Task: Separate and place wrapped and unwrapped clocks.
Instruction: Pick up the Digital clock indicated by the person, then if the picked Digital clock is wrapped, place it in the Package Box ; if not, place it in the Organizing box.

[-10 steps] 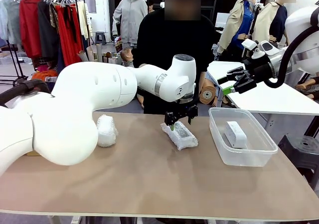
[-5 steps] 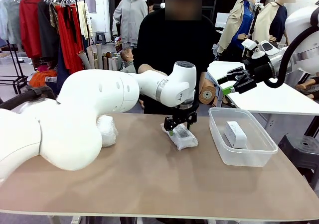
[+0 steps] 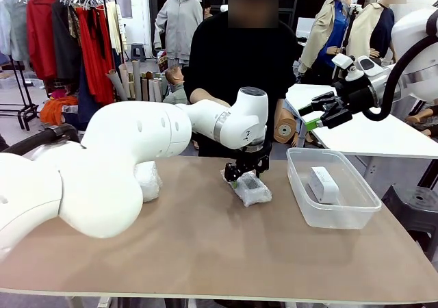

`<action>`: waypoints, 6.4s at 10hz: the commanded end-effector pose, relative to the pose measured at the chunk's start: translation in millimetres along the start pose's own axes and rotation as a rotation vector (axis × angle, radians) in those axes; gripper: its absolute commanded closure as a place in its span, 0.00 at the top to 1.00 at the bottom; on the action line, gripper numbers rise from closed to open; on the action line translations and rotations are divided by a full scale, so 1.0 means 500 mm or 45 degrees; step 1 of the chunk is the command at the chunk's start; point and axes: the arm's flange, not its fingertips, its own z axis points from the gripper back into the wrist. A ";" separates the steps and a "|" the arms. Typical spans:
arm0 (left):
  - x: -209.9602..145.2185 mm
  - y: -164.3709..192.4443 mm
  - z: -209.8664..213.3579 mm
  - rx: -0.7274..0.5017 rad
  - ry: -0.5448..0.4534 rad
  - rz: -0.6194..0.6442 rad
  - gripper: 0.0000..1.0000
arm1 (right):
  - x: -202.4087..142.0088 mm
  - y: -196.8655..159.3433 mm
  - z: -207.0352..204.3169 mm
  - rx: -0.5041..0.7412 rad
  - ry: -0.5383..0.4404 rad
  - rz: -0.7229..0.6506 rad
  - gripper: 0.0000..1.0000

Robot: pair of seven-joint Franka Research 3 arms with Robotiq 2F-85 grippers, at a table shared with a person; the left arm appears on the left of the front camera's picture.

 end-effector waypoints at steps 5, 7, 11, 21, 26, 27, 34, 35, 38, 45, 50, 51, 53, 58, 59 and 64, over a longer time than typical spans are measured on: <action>0.001 0.000 -0.003 0.000 0.004 0.003 1.00 | 0.002 0.001 0.002 -0.002 0.001 0.003 1.00; 0.001 0.000 -0.003 0.000 0.004 0.003 1.00 | 0.002 0.001 0.002 -0.002 0.001 0.003 1.00; -0.004 0.002 0.005 0.014 -0.021 -0.014 0.42 | 0.002 0.001 0.002 -0.002 0.001 0.003 1.00; -0.133 0.105 0.286 0.132 -0.089 -0.541 0.00 | 0.002 0.001 0.002 -0.002 0.001 0.003 1.00; -0.162 0.170 0.405 0.055 -0.127 -0.756 0.00 | 0.002 0.001 0.002 -0.002 0.001 0.003 1.00; -0.164 0.172 0.424 0.064 -0.163 -0.745 0.00 | 0.002 0.001 0.002 -0.002 0.001 0.003 1.00; -0.158 0.075 0.637 0.081 -0.267 -0.719 0.00 | 0.002 0.001 0.002 -0.002 0.001 0.003 1.00; -0.159 0.066 0.667 0.114 -0.279 -0.702 0.00 | 0.002 0.001 0.002 -0.002 0.001 0.003 1.00; -0.171 0.066 0.687 0.153 -0.323 -0.652 0.00 | 0.002 0.001 0.002 -0.002 0.001 0.003 1.00; -0.173 0.097 0.675 0.106 -0.279 -0.701 0.00 | 0.002 0.001 0.002 -0.002 0.001 0.003 1.00; -0.173 0.097 0.675 0.106 -0.279 -0.701 0.00 | 0.002 0.001 0.002 -0.002 0.001 0.003 1.00; -0.173 0.097 0.675 0.106 -0.279 -0.701 0.00 | 0.002 0.001 0.002 -0.002 0.001 0.003 1.00; -0.173 0.097 0.675 0.106 -0.279 -0.701 0.00 | 0.002 0.001 0.002 -0.002 0.001 0.003 1.00; -0.160 0.225 0.728 0.117 -0.049 -0.935 0.00 | 0.002 0.001 0.002 -0.002 0.001 0.003 1.00; -0.158 0.267 0.744 0.103 -0.083 -0.935 0.00 | 0.002 0.001 0.002 -0.002 0.001 0.003 1.00; -0.156 0.522 0.822 0.210 -0.279 -0.626 0.00 | 0.002 0.001 0.002 -0.002 0.001 0.003 1.00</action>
